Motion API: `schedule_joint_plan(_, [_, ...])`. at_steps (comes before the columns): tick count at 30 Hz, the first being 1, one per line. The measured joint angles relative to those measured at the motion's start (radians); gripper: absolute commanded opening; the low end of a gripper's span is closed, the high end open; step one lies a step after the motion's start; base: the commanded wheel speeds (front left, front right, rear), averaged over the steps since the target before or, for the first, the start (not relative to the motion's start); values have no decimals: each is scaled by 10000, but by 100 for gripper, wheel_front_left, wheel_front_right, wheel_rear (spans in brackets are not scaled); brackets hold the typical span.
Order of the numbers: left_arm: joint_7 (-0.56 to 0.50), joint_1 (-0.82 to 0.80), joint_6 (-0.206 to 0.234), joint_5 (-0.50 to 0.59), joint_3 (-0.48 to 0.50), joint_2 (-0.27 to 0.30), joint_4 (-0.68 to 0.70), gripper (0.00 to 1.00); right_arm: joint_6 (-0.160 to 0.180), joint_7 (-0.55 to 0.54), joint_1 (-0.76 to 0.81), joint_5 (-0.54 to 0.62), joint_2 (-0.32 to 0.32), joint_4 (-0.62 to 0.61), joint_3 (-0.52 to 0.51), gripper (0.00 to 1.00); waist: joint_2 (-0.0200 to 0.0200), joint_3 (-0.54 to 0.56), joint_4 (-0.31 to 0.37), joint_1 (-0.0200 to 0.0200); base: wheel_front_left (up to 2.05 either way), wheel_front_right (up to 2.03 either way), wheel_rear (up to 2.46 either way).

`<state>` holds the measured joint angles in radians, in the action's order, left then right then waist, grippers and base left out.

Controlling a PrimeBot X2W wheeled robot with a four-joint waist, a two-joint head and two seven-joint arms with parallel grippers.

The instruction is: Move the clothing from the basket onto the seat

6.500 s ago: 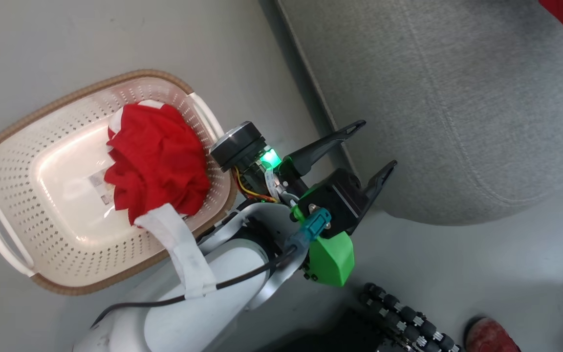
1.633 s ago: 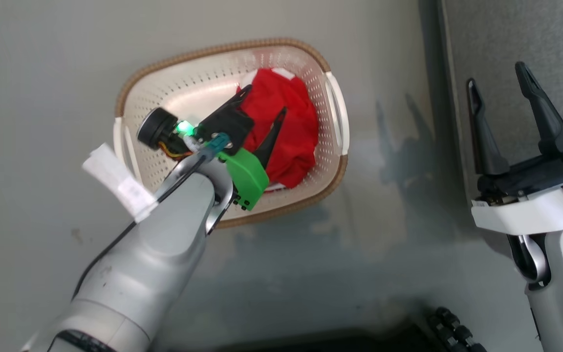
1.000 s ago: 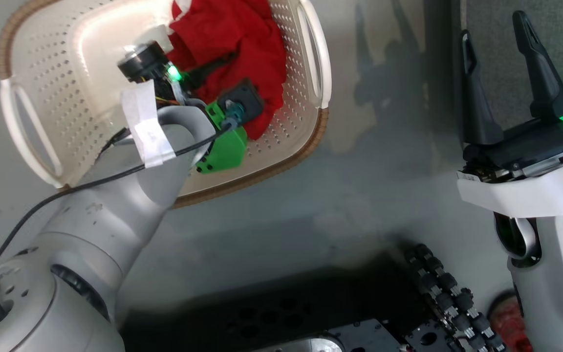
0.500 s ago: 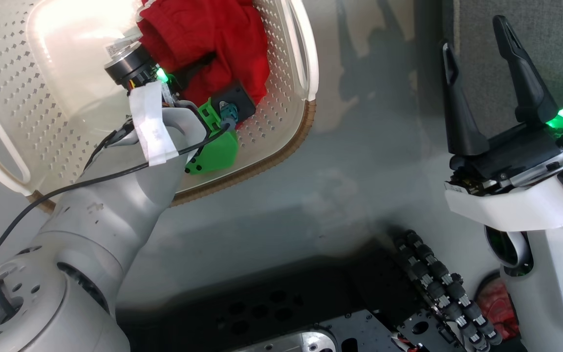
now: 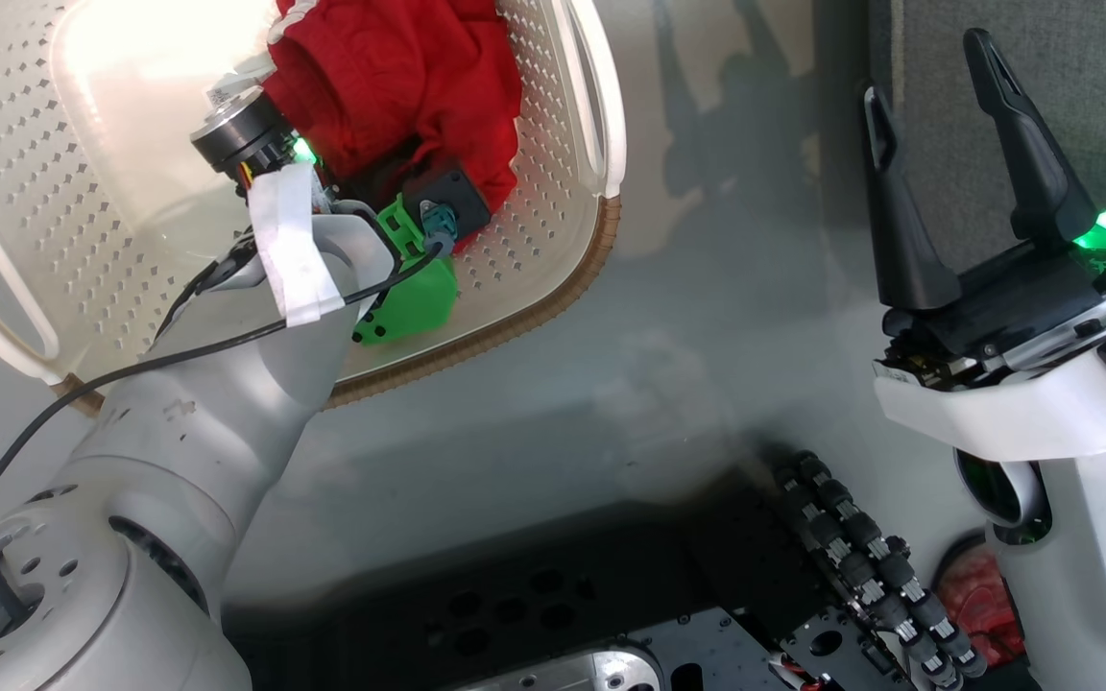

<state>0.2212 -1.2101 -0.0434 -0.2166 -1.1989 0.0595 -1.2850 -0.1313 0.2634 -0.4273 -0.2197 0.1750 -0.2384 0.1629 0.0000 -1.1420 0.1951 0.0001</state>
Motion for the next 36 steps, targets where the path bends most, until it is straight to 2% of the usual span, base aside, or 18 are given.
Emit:
schedule_joint_plan(7, [171,13,313,-215,102,4,-17,0,0,0,-233,2,-44,21,86,100,0,86,-22,0,0,0,0])
schedule_joint_plan(15, [389,500,669,-895,742,48,468,0,0,0,-601,2,-207,247,203,100,0,512,58,0,0,0,0])
schedule_joint_plan(25, [428,2549,1467,-1172,1795,539,2961,0,0,-2,-34,-13,-343,780,165,100,0,2143,-106,0,0,0,0])
schedule_joint_plan(36, [428,4962,2111,-826,3407,802,5634,0,0,0,1242,79,-261,1766,422,100,0,4663,-522,-1,0,0,0])
